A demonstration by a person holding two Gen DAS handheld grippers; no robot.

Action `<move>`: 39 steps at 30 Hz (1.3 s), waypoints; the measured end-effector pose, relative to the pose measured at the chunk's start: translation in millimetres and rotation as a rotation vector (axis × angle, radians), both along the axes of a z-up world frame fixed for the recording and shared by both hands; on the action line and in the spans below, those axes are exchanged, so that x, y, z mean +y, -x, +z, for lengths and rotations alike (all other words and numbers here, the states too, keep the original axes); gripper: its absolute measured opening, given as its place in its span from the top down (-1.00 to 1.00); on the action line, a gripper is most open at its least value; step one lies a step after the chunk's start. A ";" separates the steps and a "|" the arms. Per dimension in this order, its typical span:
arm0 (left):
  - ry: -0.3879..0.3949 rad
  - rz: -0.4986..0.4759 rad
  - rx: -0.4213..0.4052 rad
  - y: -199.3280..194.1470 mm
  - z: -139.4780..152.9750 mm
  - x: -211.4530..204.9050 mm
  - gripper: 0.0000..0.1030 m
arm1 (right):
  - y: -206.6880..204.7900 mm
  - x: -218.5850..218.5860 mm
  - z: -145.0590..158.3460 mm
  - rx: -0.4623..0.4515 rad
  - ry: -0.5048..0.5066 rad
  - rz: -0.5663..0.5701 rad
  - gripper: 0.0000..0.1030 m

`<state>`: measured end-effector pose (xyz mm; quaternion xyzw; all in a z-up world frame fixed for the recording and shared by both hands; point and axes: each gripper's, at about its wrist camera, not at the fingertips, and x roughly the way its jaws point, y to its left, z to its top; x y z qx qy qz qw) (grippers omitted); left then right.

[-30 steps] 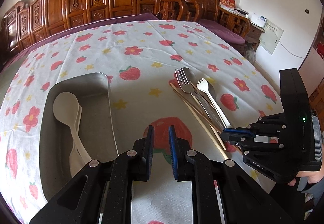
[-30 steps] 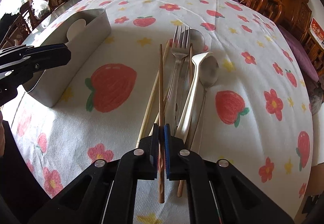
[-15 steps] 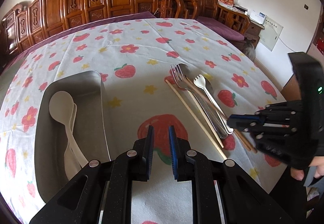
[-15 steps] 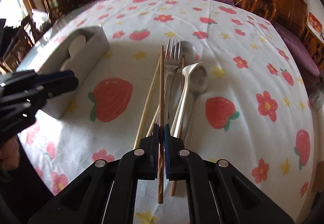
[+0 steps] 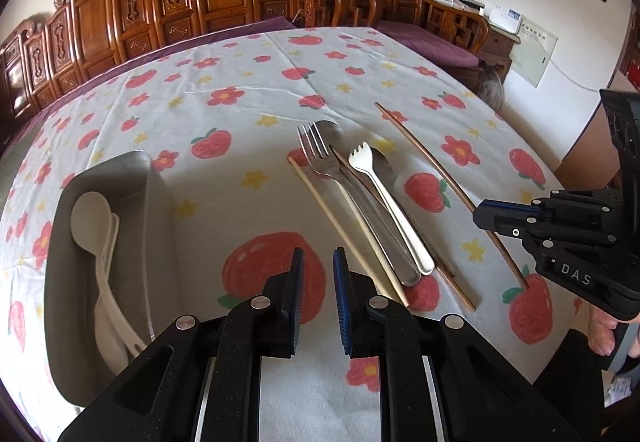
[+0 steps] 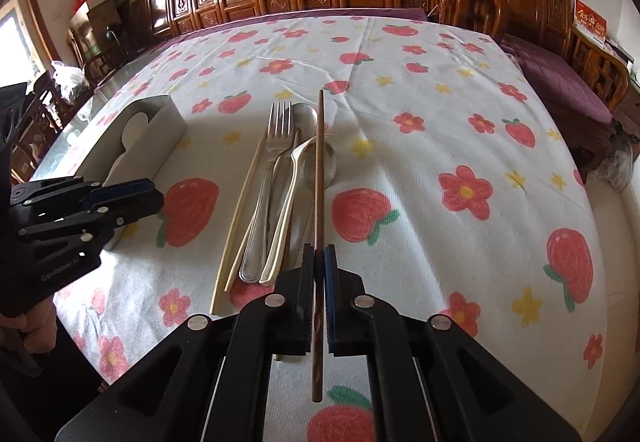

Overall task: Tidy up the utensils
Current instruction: 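Carry the wooden chopstick in the right tool over the grey tray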

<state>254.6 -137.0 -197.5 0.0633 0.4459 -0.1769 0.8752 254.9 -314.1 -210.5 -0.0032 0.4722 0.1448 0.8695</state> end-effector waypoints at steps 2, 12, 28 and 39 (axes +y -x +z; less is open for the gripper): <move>-0.004 0.006 0.019 -6.6 -6.9 -7.4 0.74 | -1.1 -3.1 -3.4 0.007 -0.005 0.003 0.88; -0.020 0.057 0.099 -37.4 -36.6 -35.6 0.74 | -0.6 -13.1 -3.4 0.007 -0.017 -0.009 0.88; -0.143 0.091 0.130 -38.2 -43.9 -27.3 0.83 | 5.7 -5.9 6.2 -0.003 -0.025 0.015 0.88; -0.137 0.096 0.092 -12.5 -16.5 -0.8 0.92 | 16.3 12.1 28.4 -0.044 -0.040 0.060 0.88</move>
